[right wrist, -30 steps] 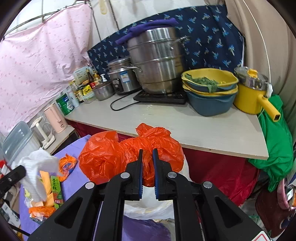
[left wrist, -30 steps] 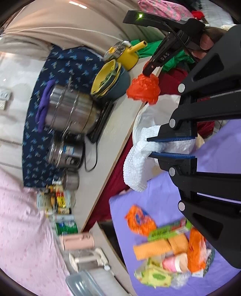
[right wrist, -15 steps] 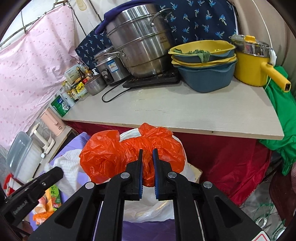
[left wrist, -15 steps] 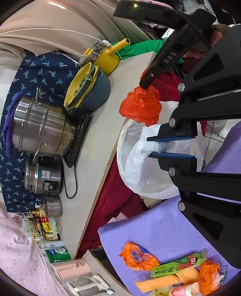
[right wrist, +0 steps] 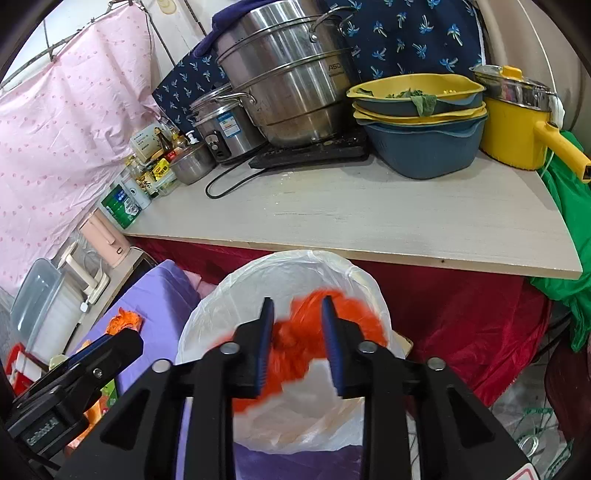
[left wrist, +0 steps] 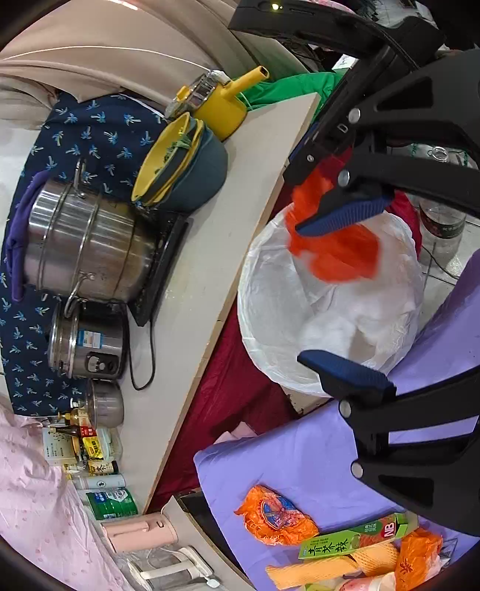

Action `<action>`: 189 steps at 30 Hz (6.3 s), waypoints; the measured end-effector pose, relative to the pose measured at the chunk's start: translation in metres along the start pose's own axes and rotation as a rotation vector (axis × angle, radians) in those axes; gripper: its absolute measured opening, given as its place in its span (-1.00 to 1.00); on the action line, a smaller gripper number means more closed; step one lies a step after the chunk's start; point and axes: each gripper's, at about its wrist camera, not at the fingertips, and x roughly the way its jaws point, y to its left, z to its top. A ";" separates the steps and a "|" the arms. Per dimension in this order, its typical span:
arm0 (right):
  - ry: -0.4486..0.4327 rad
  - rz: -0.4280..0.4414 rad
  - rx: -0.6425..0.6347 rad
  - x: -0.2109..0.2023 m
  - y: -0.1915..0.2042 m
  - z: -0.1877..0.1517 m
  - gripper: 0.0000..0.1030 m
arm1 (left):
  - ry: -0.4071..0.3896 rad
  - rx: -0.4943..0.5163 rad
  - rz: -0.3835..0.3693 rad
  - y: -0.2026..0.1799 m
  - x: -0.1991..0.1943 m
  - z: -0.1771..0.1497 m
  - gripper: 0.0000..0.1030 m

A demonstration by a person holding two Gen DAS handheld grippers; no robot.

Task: Collect trash
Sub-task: 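Open both grippers to drop the wipe and red bag into the bin, then move both open grippers back to the trash pile on the table, then grasp the clear plastic wrap with the left gripper while the right grasps the orange bag, then carry both items over the bin and open both grippers to drop them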

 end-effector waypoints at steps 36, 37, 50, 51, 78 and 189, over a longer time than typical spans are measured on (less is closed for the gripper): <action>-0.069 0.124 -0.190 -0.069 0.132 -0.024 0.13 | -0.155 -0.284 0.274 0.130 -0.138 -0.026 0.56; -0.062 0.133 -0.204 -0.069 0.140 -0.029 0.13 | -0.157 -0.295 0.294 0.138 -0.145 -0.030 0.56; 0.073 0.248 -0.390 -0.060 0.236 -0.112 0.13 | -0.147 -0.508 0.493 0.247 -0.217 -0.107 0.56; 0.089 0.256 -0.402 -0.058 0.243 -0.121 0.13 | -0.141 -0.520 0.505 0.254 -0.220 -0.113 0.56; 0.294 0.325 -0.690 0.007 0.360 -0.254 0.17 | -0.003 -0.752 0.576 0.387 -0.223 -0.192 0.56; -0.085 0.037 0.004 -0.028 -0.017 -0.011 -0.88 | 0.091 0.054 0.057 -0.032 -0.003 -0.012 -0.56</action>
